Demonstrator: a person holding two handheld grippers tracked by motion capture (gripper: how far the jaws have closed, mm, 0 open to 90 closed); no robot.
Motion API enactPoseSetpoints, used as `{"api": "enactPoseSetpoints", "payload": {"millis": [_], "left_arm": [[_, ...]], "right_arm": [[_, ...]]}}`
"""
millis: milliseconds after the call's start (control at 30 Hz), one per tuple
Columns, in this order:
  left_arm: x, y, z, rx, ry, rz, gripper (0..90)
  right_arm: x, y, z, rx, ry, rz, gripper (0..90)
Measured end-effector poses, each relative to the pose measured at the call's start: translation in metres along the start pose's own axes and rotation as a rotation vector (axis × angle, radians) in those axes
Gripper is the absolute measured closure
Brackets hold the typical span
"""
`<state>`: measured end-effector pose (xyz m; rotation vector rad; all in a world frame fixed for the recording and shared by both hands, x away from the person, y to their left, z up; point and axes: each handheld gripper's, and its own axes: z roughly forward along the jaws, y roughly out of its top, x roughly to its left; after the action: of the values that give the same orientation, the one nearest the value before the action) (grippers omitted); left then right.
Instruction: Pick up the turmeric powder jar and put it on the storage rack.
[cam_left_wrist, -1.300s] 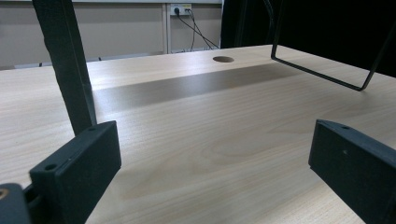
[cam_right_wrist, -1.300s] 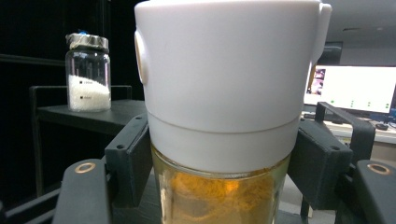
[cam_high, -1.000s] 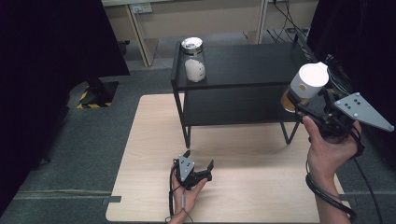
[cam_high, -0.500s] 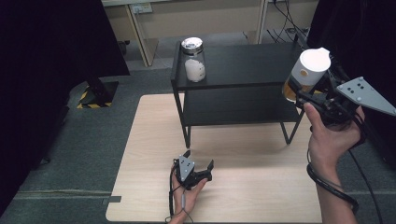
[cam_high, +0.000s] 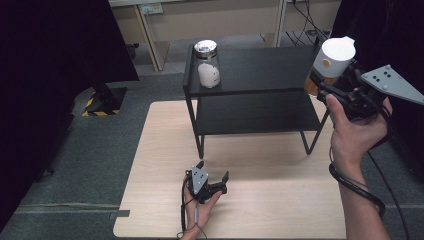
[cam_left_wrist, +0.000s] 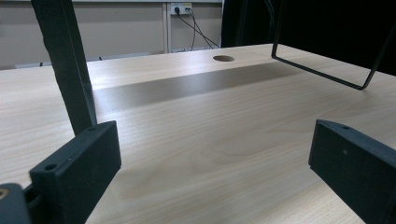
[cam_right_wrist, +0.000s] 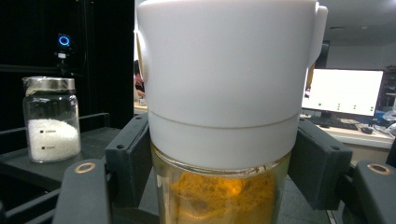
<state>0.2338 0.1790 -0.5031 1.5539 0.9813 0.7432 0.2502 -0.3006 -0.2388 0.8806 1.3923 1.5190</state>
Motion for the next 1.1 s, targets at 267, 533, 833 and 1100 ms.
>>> {"api": "enactPoseSetpoints", "payload": {"millis": [267,533,833,1100], "left_arm": [[0.0,0.0,0.0,0.001,0.0,0.001,1.7],[0.0,0.0,0.0,0.001,0.0,-0.001,1.7],[0.0,0.0,0.0,0.0,0.0,-0.001,1.7],[0.001,0.0,0.0,0.0,-0.002,-0.002,1.7]], "right_arm": [[0.0,0.005,0.012,0.005,-0.01,0.012,30.4],[0.0,0.007,0.027,0.014,-0.018,0.016,30.3],[-0.001,0.019,0.043,0.041,-0.032,0.02,30.3],[-0.003,0.021,0.057,0.081,-0.045,0.03,30.3]]}}
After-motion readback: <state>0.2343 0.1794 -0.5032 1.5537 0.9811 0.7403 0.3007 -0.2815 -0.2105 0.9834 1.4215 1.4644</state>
